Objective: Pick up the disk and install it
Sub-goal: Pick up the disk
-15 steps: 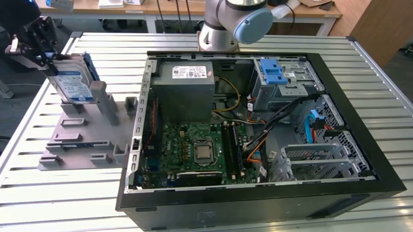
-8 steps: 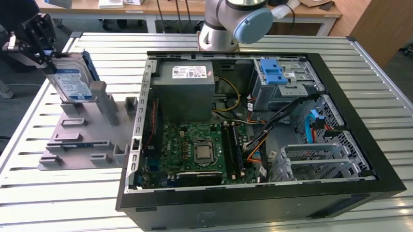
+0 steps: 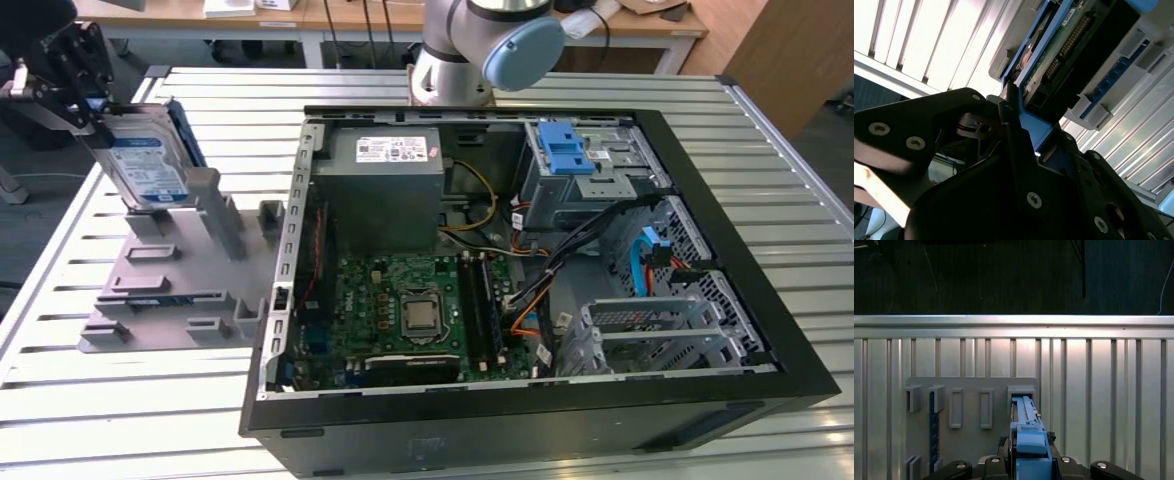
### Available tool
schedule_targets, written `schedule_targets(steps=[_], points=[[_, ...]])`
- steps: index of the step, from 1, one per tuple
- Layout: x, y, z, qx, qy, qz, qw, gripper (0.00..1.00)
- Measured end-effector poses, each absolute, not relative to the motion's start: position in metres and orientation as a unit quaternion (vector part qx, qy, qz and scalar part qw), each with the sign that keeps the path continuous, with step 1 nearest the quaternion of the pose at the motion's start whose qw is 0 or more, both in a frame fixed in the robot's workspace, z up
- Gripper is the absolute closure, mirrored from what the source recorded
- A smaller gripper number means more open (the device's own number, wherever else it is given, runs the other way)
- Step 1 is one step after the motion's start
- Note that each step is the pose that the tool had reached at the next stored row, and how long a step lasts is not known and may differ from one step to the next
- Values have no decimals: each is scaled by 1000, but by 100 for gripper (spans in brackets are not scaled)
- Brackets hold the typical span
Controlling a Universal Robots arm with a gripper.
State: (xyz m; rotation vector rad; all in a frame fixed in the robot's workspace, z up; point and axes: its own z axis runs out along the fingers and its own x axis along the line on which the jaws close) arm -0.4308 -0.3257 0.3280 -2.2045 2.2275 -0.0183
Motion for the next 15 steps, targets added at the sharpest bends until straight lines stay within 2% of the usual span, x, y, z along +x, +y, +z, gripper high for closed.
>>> schedule_targets(steps=[15], points=[[-431,-326,339,-703,711,-6,4,64]])
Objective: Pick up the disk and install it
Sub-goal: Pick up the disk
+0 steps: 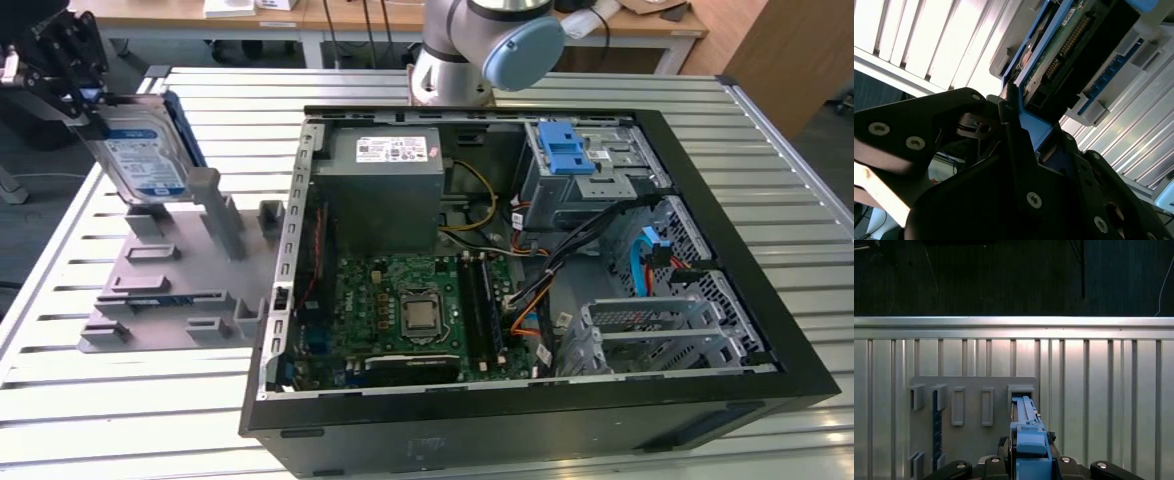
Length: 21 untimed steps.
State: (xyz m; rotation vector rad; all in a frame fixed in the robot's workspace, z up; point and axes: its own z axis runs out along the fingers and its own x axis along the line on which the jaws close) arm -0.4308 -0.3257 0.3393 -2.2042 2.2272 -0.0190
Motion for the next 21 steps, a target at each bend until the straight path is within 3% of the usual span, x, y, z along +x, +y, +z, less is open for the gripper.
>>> schedule_targets(steps=[21], points=[[-431,-326,356,-703,711,-7,5,64]])
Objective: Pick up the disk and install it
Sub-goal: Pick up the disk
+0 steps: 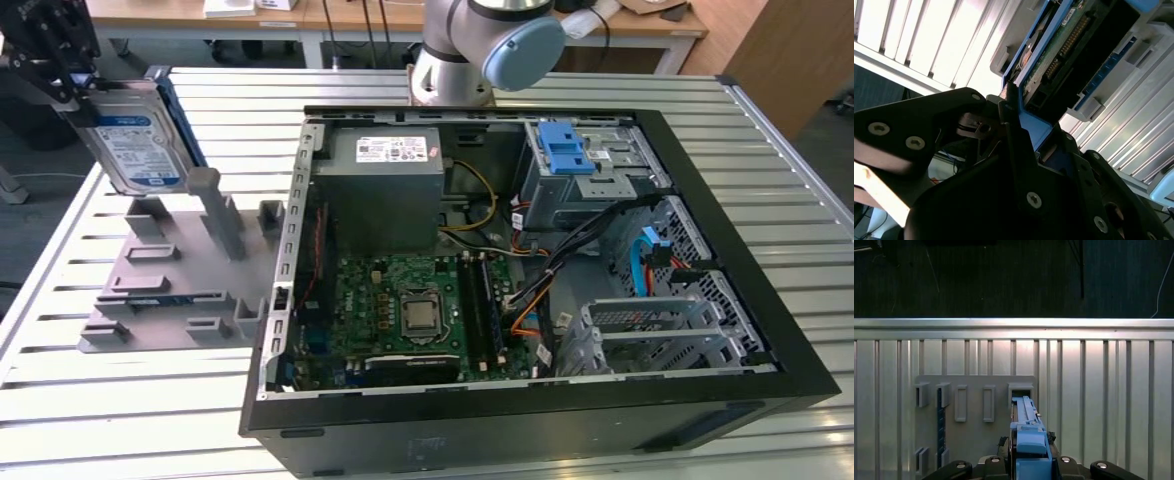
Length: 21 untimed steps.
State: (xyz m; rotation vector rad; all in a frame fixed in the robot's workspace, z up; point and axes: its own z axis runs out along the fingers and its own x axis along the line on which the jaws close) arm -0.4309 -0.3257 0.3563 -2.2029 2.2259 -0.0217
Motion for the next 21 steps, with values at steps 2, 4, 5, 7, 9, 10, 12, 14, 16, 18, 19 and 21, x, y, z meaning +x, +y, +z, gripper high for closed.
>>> schedule_targets(steps=[2,4,5,7,9,10,12,14,16,18,19,21], points=[[-431,-326,358,-703,711,-7,5,64],[-431,-326,359,-703,711,-7,5,64],[-431,-326,360,-703,711,-7,5,64],[-431,-326,362,-703,711,-7,5,64],[-431,-326,363,-703,711,-7,5,64],[-431,-326,364,-703,711,-7,5,64],[-431,-326,366,-703,711,-7,5,64],[-431,-326,367,-703,711,-7,5,64],[-431,-326,369,-703,711,-7,5,64],[-431,-326,370,-703,711,-7,5,64],[-431,-326,371,-703,711,-7,5,64],[-431,-326,372,-703,711,-7,5,64]])
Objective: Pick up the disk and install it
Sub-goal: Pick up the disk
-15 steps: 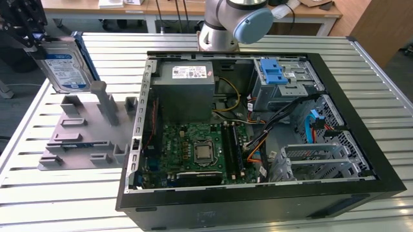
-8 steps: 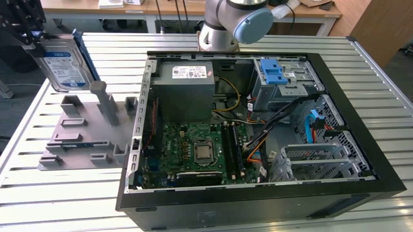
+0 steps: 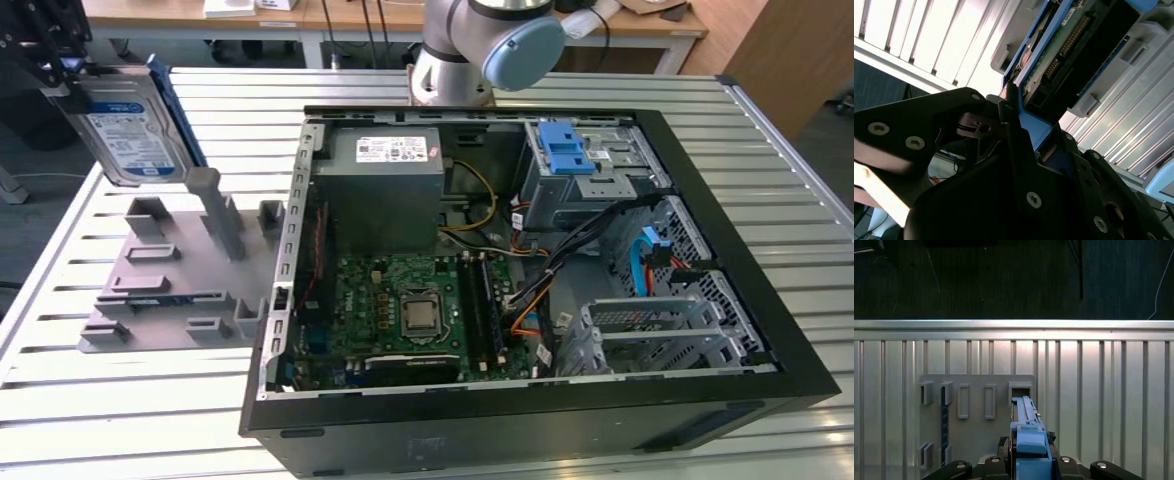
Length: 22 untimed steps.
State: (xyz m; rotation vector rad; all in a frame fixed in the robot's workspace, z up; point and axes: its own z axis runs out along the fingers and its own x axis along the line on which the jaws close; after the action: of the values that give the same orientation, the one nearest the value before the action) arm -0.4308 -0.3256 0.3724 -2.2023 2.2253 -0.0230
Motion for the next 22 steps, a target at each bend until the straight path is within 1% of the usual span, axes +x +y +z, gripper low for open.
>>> schedule_targets(steps=[22], points=[[-431,-325,390,-703,711,-8,5,64]])
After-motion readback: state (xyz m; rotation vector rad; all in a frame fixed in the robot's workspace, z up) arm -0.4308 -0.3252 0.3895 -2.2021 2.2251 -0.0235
